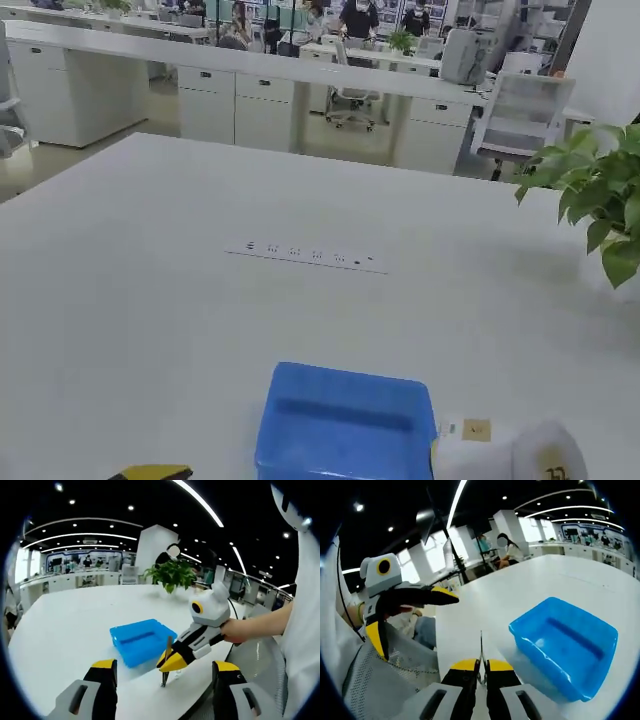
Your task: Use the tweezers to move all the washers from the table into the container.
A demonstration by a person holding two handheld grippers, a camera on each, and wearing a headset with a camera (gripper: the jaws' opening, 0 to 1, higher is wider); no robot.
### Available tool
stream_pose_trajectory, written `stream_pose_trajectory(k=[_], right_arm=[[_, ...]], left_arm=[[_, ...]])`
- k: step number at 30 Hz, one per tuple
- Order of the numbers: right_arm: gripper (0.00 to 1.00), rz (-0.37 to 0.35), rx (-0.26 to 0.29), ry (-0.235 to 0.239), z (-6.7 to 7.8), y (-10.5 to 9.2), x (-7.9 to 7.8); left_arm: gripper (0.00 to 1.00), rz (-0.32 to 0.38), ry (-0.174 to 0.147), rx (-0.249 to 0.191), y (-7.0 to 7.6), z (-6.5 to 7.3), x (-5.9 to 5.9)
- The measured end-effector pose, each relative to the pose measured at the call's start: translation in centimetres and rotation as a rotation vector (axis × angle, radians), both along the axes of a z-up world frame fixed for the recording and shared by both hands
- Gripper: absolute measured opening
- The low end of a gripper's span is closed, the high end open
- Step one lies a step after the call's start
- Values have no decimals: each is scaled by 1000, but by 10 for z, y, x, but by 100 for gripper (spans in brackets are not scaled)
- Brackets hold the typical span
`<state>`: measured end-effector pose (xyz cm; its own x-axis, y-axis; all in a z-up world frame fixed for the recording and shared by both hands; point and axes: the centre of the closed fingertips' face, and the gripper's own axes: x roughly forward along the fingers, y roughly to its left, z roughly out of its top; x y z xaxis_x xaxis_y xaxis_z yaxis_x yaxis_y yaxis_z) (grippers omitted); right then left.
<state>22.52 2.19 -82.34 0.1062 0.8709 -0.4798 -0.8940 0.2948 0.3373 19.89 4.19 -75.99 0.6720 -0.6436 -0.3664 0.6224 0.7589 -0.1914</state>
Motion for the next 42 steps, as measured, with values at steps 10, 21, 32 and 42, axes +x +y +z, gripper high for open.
stream_pose_trajectory(k=[10, 21, 32, 42], right_arm=[[2, -88, 93, 29, 27, -11, 17], [3, -161, 134, -27, 55, -38, 50], [3, -330, 129, -13, 49, -65, 97], [3, -463, 67, -8, 29, -84, 128]], left_arm=[[83, 130, -108, -15, 16, 9, 17], [80, 193, -146, 49, 31, 6, 19], [78, 239, -151, 45, 41, 8, 22], [77, 234, -141, 36, 41, 6, 23]])
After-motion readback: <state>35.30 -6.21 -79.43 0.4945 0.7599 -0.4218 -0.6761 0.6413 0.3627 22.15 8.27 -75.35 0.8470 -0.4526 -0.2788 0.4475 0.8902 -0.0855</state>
